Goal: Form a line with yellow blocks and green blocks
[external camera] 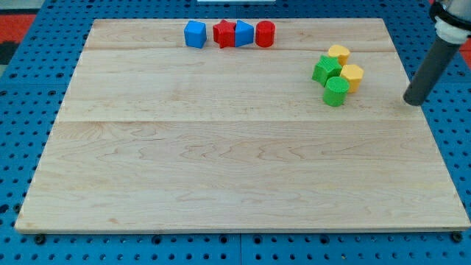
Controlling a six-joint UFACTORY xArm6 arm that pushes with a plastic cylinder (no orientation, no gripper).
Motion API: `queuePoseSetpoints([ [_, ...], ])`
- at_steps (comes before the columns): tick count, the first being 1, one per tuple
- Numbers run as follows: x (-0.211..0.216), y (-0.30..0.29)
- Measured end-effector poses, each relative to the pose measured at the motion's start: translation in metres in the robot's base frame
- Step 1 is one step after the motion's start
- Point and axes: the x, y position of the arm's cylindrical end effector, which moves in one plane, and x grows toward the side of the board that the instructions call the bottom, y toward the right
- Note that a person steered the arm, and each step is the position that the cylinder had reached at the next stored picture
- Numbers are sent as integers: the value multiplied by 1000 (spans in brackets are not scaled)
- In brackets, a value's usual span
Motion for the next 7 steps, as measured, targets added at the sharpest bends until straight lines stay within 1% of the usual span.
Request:
queuePoseSetpoints([
  [1, -23, -4],
  [2, -54, -25],
  [3, -59, -62],
  [4, -90, -72],
  [6, -98, -84],
  [7, -105, -100],
])
